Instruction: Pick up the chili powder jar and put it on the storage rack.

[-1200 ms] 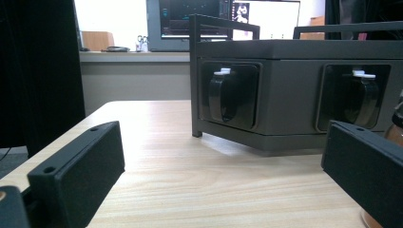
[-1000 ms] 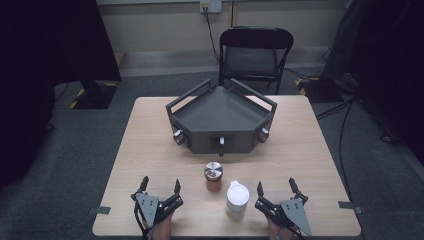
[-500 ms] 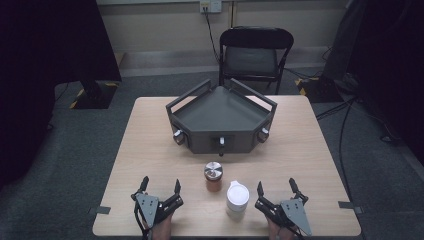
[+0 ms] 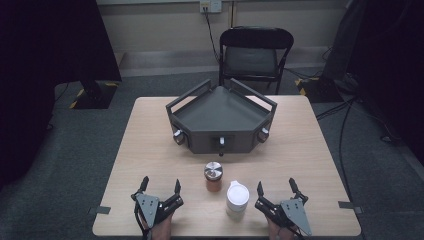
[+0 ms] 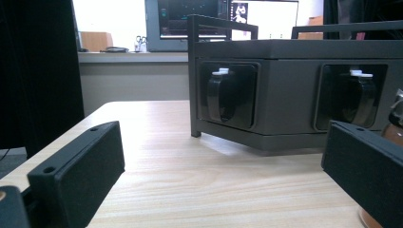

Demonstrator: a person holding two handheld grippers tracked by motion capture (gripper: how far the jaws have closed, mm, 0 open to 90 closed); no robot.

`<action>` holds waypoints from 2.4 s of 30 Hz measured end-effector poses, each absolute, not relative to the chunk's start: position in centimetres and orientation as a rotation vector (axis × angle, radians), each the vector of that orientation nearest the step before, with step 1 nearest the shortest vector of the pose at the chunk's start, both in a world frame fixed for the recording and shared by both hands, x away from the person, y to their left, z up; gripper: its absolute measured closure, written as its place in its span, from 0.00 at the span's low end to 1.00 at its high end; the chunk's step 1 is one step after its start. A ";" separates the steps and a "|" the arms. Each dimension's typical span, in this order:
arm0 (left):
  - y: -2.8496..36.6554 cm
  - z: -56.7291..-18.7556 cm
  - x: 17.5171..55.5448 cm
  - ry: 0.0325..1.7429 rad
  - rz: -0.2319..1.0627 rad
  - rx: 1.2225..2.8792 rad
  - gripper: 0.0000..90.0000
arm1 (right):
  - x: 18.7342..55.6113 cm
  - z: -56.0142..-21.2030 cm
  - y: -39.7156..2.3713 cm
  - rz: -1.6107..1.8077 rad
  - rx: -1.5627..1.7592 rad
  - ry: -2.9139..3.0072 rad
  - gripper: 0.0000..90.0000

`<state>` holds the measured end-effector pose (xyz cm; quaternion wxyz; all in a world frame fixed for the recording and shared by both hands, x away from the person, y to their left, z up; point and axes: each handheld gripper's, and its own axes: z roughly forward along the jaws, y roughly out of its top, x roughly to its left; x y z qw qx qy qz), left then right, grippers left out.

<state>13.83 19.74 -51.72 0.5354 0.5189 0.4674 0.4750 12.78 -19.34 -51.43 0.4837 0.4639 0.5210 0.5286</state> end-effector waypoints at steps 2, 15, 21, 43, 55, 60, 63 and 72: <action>19.8 -51.6 13.8 1.109 1.124 1.234 0.00 | 12.8 -51.4 -19.3 1.287 1.129 1.269 0.01; 19.6 -50.8 14.2 1.060 1.052 1.260 0.00 | 12.8 -51.4 -19.2 1.284 1.133 1.266 0.01; 19.1 -50.6 14.2 1.032 1.029 1.271 0.00 | 12.8 -51.4 -19.2 1.283 1.132 1.266 0.01; 19.1 -49.0 16.3 0.864 0.881 1.307 0.00 | 12.8 -51.3 -19.2 1.278 1.132 1.271 0.02; 18.2 -48.5 17.4 0.803 0.858 1.333 0.02 | 12.8 -51.4 -19.1 1.277 1.137 1.262 0.02; 18.3 -48.3 18.1 0.763 0.801 1.370 0.03 | 12.8 -51.4 -19.1 1.278 1.137 1.261 0.02; 18.2 -48.3 18.3 0.754 0.780 1.386 0.04 | 12.7 -51.4 -19.1 1.278 1.137 1.260 0.02; 18.0 -48.5 19.3 0.748 0.742 1.402 0.11 | 12.7 -51.4 -19.1 1.278 1.137 1.259 0.02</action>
